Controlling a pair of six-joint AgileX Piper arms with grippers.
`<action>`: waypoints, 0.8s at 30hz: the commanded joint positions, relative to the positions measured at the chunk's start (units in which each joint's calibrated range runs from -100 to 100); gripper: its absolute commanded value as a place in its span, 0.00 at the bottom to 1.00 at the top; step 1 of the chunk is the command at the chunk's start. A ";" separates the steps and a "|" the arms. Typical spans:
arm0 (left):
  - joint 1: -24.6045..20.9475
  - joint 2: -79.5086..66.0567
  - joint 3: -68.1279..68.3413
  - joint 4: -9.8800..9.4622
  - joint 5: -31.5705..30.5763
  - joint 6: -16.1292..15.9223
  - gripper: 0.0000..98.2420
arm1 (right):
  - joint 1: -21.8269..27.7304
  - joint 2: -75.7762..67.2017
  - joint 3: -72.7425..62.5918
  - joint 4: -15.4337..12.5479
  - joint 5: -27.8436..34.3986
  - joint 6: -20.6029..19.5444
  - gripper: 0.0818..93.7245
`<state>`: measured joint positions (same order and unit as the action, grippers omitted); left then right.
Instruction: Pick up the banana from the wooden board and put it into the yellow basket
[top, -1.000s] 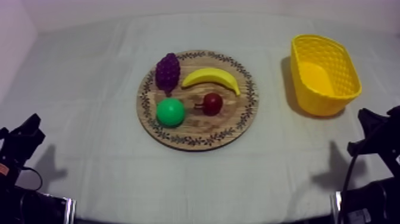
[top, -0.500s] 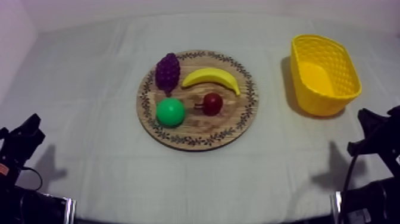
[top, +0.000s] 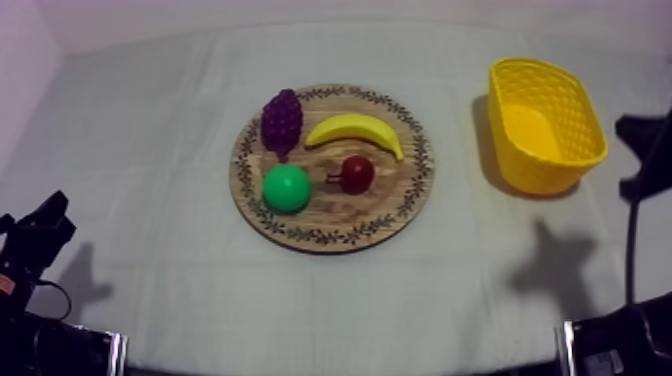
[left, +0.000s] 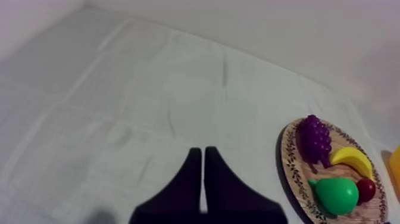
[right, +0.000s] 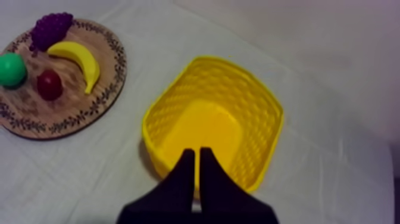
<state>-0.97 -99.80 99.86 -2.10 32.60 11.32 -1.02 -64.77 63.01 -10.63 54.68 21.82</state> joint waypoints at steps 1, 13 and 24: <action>-0.01 -0.03 0.03 0.02 -0.02 -0.01 0.00 | -0.22 18.04 -29.36 -0.48 4.15 0.16 0.01; -0.01 -0.03 0.03 0.02 -0.02 0.00 0.00 | -13.66 52.00 -67.13 9.92 13.11 -4.71 0.01; -0.01 -0.03 0.03 0.02 -0.02 -0.01 0.00 | -22.53 70.66 -65.03 11.98 9.79 -0.28 0.01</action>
<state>-0.97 -99.80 99.86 -2.10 32.60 11.32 -22.04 1.78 -5.84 1.25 64.08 20.66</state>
